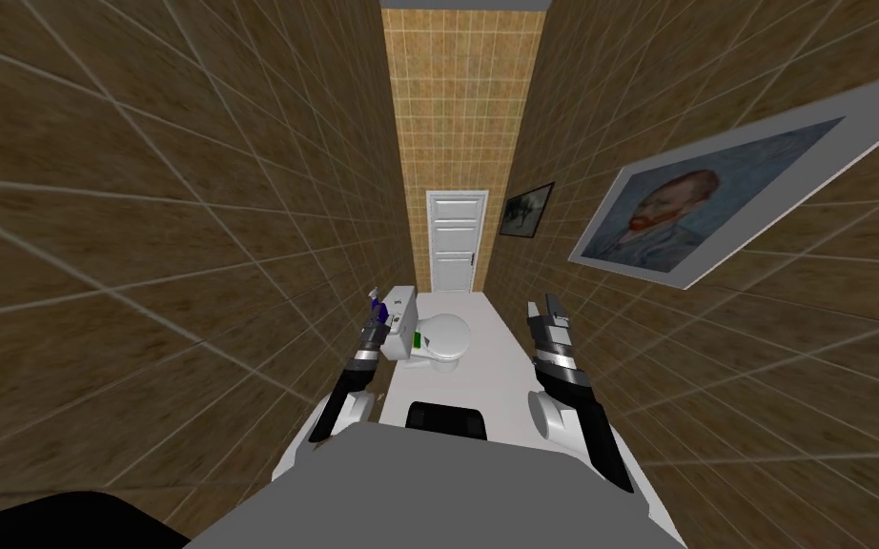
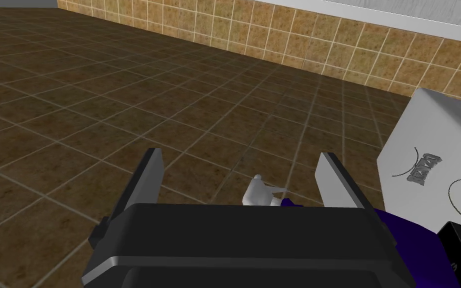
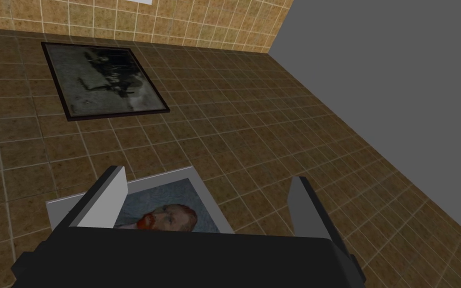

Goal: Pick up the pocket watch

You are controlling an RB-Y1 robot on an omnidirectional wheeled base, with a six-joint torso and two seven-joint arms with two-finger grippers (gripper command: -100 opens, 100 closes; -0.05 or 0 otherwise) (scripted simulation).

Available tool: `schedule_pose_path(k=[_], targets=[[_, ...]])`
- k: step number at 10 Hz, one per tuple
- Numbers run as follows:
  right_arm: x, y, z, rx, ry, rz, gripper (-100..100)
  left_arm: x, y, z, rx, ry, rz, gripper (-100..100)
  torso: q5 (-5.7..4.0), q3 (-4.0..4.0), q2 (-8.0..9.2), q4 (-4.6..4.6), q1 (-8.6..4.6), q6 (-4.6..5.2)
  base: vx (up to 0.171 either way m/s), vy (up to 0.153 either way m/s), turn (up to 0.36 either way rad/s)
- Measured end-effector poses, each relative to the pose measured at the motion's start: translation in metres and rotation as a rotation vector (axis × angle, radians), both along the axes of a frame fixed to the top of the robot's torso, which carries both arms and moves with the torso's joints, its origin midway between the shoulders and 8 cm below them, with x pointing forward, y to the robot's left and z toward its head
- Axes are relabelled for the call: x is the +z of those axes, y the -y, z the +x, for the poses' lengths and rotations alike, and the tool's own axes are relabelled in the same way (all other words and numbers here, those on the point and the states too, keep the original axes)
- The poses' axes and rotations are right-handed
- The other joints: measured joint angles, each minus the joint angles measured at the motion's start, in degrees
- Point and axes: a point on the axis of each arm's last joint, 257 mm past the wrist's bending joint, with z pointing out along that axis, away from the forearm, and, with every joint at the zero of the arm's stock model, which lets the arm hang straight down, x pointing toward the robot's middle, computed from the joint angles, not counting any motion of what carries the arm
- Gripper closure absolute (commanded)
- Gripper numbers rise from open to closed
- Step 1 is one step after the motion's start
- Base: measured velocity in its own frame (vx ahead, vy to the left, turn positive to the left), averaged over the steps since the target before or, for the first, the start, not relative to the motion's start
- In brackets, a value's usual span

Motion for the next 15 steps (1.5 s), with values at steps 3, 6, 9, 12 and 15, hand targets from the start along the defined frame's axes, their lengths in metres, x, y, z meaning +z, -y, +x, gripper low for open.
schedule_pose_path(k=[3, 6, 9, 12, 15], targets=[[0.0, 0.0, 0.0, 0.0, 0.0, 0.0, 0, -0.03, -0.012, 0.0, -0.012, -0.052, -0.098, -100, 0.0, 0.01, 0.02, 0.0, 0.0, 0.0, -0.008, -0.082, 0.125], [0.0, 0.0, 0.0, 0.0, 0.0, 0.0, 0, -0.073, -0.026, -0.001, -0.013, -0.122, -0.235, -100, -0.03, -0.03, -0.06, -0.01, -0.13, 0.01, 0.02, -0.119, 0.125], [0.0, 0.0, 0.0, 0.0, 0.0, 0.0, 0, -0.108, -0.048, -0.004, 0.002, -0.177, -0.364, -100, -0.02, -0.08, -0.14, -0.03, -0.01, 0.02, 0.033, -0.088, 0.106], [0.0, 0.0, 0.0, 0.0, 0.0, 0.0, 0, -0.13, -0.058, -0.002, 0.02, -0.206, -0.446, -100, 0.02, -0.08, -0.13, -0.02, 0.14, 0.02, 0.026, -0.053, 0.071], [0.0, 0.0, 0.0, 0.0, 0.0, 0.0, 0, -0.159, -0.081, -0.001, 0.054, -0.23, -0.539, -100, -0.01, -0.14, -0.25, -0.05, 0.03, 0.03, 0.054, -0.078, 0.078]])
